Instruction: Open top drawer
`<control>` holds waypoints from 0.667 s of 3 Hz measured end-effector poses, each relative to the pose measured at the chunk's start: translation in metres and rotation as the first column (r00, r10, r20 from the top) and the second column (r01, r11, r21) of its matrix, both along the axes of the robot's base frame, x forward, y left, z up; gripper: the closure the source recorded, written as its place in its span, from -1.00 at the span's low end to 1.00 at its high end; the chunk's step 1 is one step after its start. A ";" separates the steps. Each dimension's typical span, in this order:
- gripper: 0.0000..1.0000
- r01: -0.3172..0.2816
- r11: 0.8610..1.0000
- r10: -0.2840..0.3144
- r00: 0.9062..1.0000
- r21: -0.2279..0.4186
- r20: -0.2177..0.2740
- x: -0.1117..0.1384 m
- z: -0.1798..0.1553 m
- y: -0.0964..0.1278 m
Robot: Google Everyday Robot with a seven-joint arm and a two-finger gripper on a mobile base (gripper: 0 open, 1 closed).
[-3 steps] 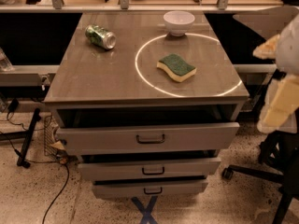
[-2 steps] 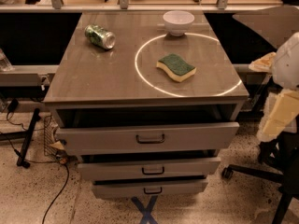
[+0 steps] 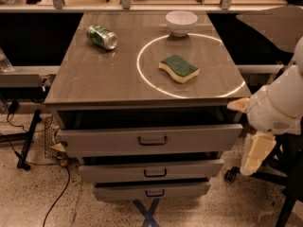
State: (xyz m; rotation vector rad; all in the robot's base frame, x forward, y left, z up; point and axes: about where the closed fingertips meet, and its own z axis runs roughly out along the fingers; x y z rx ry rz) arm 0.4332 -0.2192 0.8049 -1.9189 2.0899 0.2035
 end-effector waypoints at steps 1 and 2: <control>-1.00 -0.027 1.000 0.027 0.999 -0.003 -0.038 -0.008 -0.036 0.008; -1.00 -0.076 0.996 0.077 0.996 0.042 -0.033 0.001 -0.071 0.040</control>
Offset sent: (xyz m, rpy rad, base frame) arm 0.0073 0.0569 -0.0940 0.0787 0.0275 0.1019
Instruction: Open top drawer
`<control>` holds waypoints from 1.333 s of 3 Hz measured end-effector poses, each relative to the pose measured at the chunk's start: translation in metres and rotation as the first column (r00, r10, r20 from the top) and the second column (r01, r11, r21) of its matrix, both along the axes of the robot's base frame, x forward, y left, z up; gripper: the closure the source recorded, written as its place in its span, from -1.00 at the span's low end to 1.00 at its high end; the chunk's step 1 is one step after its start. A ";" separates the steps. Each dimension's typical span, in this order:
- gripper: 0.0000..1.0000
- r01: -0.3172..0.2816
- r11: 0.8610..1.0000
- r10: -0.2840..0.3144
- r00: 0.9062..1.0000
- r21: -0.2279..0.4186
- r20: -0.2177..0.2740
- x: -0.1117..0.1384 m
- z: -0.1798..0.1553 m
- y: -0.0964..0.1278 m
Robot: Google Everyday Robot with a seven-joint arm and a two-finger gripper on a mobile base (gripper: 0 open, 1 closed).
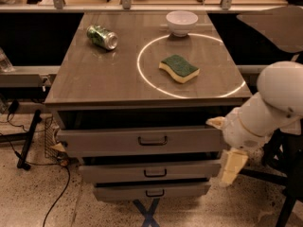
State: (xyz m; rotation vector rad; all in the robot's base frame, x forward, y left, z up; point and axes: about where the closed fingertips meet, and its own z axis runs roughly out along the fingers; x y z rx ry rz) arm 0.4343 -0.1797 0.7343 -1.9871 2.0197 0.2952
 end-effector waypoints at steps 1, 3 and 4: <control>-1.00 -0.028 0.999 0.028 1.000 0.024 0.011 0.010 -0.016 0.021; -1.00 -0.002 0.999 0.001 0.999 0.034 0.032 0.044 -0.055 0.049; -0.50 -0.002 0.999 0.000 0.998 0.037 0.055 0.059 -0.055 0.058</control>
Offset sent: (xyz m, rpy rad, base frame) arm 0.0410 0.0582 -0.0699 0.0414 -0.0195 0.0151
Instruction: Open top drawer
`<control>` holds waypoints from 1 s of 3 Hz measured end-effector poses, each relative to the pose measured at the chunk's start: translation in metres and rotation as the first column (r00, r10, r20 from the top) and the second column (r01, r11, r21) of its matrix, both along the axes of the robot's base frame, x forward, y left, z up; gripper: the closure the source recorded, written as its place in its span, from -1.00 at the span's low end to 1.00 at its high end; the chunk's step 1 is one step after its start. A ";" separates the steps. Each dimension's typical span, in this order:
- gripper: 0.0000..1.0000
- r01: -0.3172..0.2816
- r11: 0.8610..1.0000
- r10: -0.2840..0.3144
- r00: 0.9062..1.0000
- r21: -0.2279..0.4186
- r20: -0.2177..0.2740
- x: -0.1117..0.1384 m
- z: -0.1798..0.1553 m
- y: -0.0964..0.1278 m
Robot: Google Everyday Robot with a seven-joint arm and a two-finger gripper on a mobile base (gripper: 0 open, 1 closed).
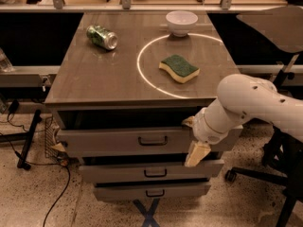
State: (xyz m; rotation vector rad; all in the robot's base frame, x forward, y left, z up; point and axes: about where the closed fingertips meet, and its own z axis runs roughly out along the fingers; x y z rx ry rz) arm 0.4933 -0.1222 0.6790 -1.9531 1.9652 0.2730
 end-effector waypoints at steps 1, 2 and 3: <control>-0.05 -0.009 1.000 0.009 1.000 -0.010 0.000 -0.001 -0.003 0.000; 0.58 -0.002 0.999 0.001 1.000 -0.032 -0.006 -0.009 -0.002 -0.015; 1.00 -0.001 0.999 0.001 1.000 -0.032 -0.007 -0.009 0.000 -0.015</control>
Offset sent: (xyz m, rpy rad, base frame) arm -0.0230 -0.0416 -0.0016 -0.0673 0.0164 -0.0166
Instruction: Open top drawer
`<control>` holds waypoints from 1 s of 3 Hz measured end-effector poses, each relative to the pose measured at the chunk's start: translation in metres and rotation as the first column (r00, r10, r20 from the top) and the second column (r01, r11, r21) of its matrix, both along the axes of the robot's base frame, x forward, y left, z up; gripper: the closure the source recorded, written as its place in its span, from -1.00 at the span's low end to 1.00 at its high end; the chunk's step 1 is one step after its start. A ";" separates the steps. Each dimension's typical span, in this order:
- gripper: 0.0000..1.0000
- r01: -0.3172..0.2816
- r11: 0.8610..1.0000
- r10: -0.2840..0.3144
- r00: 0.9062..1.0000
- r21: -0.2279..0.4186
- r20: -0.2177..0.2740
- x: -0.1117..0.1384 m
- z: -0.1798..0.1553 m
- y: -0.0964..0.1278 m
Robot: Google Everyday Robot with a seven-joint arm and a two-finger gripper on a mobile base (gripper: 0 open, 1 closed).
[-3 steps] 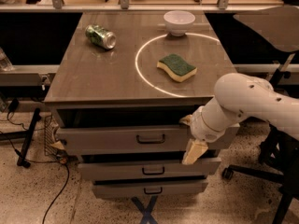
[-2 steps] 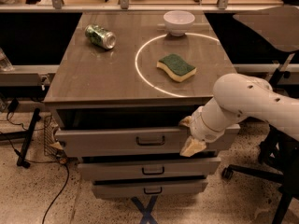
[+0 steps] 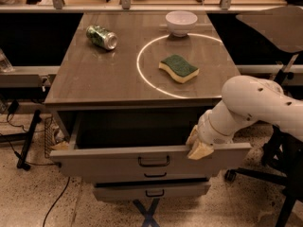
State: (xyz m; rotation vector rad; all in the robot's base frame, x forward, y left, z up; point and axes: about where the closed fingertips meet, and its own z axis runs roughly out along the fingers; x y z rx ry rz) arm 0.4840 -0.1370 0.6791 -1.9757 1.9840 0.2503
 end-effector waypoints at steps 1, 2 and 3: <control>0.93 0.006 1.000 -0.006 1.000 -0.012 -0.008 -0.008 0.002 -0.008; 0.46 0.020 0.999 -0.021 0.999 -0.041 -0.028 -0.025 0.006 -0.024; 0.00 0.020 0.999 -0.021 0.999 -0.041 -0.028 -0.025 0.006 -0.024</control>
Offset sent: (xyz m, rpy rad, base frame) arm -0.1030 -0.1109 0.0277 -0.1631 0.1128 -0.0848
